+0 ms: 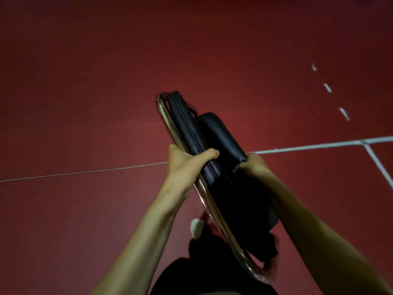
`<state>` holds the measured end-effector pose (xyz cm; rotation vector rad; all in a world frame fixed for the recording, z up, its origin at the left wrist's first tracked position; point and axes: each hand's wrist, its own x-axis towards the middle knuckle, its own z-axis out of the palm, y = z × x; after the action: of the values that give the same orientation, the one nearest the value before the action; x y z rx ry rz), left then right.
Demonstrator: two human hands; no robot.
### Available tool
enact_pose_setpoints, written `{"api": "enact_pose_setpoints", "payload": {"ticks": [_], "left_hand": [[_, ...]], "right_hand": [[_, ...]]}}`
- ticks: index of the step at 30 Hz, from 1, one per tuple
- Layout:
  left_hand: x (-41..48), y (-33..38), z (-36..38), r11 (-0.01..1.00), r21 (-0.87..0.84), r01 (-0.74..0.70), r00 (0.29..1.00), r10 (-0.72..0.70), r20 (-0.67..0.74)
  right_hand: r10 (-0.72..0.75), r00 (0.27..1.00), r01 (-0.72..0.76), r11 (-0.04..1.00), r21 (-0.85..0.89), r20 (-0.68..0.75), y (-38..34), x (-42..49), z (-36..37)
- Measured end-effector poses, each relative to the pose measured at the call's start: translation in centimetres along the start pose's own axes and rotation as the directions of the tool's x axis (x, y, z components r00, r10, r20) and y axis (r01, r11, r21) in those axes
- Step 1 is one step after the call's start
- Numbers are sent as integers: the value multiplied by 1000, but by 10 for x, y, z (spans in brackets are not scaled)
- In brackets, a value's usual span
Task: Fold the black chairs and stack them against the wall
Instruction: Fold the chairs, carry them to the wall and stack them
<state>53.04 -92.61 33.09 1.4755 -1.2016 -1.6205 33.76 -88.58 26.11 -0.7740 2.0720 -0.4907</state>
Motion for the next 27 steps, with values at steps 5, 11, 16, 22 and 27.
{"api": "enact_pose_setpoints", "payload": {"ticks": [5, 11, 16, 22, 27], "left_hand": [[114, 56, -61, 998, -55, 13, 990, -21, -137], [278, 119, -133, 994, -99, -34, 969, 8, -247], [410, 177, -202, 983, -182, -17, 953, -39, -300], [542, 252, -237, 983, -180, -32, 930, -36, -366], [666, 314, -238, 989, -126, -77, 897, 14, -442]], "right_hand": [[-81, 987, 95, 990, -103, 135, -138, 103, 28], [-133, 975, 167, 968, -189, 179, -292, 234, 77], [-140, 964, 185, 964, -192, 226, -419, 337, 122], [-213, 936, 265, 950, -165, 281, -555, 443, 142], [-271, 904, 311, 948, -72, 329, -649, 556, 140]]}}
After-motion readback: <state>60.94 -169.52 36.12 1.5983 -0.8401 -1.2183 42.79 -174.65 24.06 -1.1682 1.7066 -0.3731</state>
